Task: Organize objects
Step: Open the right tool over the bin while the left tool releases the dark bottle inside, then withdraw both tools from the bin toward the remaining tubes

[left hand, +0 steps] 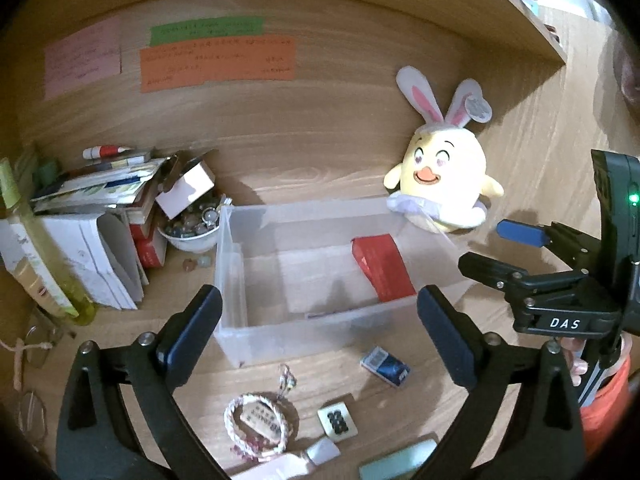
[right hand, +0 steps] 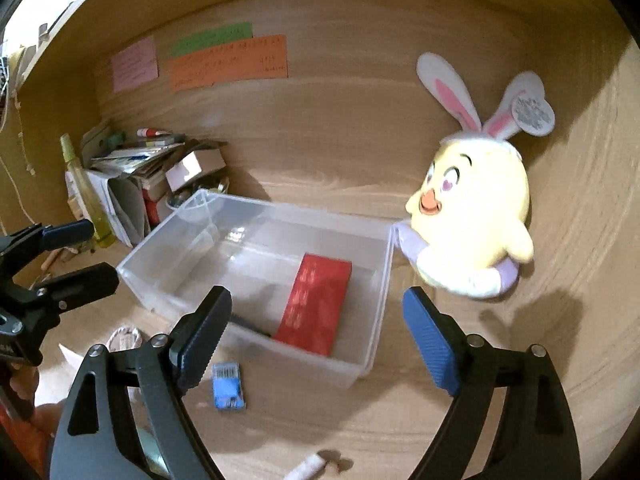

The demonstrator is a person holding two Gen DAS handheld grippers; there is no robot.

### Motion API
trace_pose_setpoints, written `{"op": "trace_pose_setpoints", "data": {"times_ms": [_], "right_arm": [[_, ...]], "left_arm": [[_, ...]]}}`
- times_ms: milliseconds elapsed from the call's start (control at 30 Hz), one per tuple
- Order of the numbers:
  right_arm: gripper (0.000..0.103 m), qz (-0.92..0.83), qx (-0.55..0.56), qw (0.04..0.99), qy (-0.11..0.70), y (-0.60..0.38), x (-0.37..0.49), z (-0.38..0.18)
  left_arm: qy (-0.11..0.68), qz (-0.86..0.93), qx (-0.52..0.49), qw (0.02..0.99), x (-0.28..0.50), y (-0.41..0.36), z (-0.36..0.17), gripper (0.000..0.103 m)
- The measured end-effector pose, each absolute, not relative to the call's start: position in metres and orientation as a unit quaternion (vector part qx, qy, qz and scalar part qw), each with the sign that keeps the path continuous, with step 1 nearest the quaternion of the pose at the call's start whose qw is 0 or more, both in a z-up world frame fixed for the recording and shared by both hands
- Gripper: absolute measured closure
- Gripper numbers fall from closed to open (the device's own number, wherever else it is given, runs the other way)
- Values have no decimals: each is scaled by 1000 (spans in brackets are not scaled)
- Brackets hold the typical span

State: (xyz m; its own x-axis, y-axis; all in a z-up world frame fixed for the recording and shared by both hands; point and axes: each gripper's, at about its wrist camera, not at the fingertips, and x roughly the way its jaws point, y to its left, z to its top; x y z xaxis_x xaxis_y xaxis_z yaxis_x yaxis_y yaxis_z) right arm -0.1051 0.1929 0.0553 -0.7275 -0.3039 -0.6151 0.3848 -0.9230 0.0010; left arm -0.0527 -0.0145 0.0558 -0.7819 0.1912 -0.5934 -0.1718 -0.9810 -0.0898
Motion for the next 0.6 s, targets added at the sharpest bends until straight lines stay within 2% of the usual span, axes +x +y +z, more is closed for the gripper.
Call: {"op": "trace_pose_setpoints", "data": {"times_ms": [600], "right_arm": [[17, -917, 347, 180, 86, 227, -30, 11]], "left_arm": [[-5, 929, -357, 99, 14, 2, 16, 3]]}}
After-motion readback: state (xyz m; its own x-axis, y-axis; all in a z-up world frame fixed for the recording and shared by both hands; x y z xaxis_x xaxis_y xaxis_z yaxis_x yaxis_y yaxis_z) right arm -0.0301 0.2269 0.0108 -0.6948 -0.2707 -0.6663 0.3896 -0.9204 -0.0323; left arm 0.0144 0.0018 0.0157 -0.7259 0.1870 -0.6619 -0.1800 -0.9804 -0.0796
